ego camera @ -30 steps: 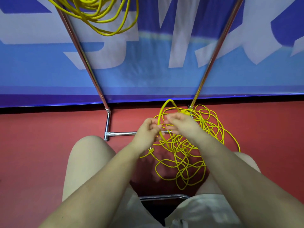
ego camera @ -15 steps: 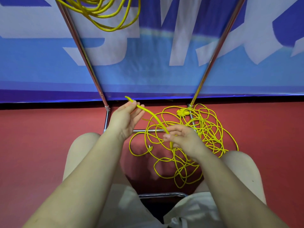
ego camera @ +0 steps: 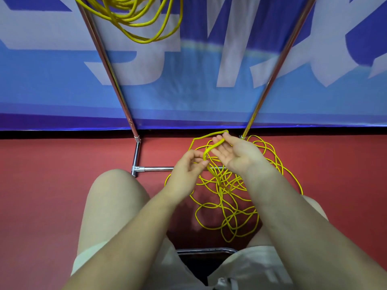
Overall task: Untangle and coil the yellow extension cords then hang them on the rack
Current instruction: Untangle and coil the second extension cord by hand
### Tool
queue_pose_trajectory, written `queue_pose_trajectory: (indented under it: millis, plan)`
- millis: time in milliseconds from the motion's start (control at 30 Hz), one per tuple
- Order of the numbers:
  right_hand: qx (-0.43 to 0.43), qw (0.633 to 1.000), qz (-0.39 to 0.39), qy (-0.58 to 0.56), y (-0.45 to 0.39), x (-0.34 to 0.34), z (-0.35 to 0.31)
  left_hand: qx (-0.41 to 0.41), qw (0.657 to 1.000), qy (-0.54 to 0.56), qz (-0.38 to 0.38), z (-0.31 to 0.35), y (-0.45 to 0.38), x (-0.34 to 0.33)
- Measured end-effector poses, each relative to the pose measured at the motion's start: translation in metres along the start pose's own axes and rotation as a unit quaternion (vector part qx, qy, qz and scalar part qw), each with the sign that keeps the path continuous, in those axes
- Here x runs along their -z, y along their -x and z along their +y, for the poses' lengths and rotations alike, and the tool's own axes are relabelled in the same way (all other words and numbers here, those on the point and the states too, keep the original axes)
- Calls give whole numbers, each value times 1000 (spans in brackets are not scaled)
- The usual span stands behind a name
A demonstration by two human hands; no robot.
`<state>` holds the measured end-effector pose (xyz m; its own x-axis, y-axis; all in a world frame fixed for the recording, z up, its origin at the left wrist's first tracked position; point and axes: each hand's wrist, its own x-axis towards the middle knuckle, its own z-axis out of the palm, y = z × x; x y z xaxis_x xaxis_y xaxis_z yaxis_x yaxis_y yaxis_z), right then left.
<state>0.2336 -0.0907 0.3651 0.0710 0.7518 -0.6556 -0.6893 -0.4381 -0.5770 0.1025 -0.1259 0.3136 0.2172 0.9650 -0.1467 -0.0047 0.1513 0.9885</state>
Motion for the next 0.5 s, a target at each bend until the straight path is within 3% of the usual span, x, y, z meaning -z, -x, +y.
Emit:
queue_pose_trajectory:
  millis: [67, 100, 167, 233, 300, 500]
  plan:
    - [36, 998, -27, 48, 0, 2, 4, 8, 999, 26, 24, 4, -4, 1]
    - [60, 990, -29, 125, 0, 6, 7, 17, 998, 48, 40, 7, -6, 2]
    - [115, 938, -28, 325, 0, 21, 21, 40, 990, 107, 84, 11, -9, 7]
    - [159, 874, -54, 455, -1, 41, 37, 72, 975, 171, 126, 15, -16, 14]
    - [160, 848, -91, 497, 1, 55, 49, 99, 962, 208, 150, 19, -24, 20]
    - [194, 845, -94, 490, 6, 59, 49, 100, 938, 286, 167, 32, -32, 27]
